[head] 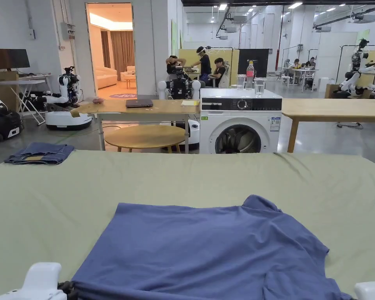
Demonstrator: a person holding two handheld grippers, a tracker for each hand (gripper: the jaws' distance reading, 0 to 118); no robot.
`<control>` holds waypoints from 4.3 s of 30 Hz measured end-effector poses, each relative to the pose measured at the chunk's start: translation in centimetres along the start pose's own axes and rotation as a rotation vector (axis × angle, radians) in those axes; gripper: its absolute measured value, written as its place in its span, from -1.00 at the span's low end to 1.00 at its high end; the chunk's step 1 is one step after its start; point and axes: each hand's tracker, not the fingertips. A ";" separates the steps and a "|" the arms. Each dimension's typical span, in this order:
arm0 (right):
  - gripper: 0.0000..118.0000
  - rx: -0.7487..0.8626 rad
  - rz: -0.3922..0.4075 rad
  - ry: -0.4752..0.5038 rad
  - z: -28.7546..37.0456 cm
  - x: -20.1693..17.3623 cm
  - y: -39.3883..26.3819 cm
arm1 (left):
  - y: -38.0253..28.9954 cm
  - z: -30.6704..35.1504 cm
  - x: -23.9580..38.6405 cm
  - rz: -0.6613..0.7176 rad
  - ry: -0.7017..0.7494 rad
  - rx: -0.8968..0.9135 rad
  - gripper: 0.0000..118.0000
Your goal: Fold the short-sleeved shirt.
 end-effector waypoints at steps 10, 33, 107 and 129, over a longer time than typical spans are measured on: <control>0.50 0.279 -0.076 0.070 8.6 -5.7 5.8 | 1.1 4.5 3.6 -0.073 0.019 0.193 0.79; -1.00 0.105 -0.056 0.030 5.7 -3.8 5.0 | -4.6 1.8 -2.2 -0.129 -0.050 -0.131 0.94; -1.00 0.048 0.019 0.071 3.3 -0.2 8.0 | 5.6 -6.0 -0.8 -0.034 0.040 -0.151 0.26; 0.90 -0.147 -0.015 0.061 -9.2 3.0 8.3 | 10.1 -13.6 4.0 -0.183 0.014 -0.250 -0.96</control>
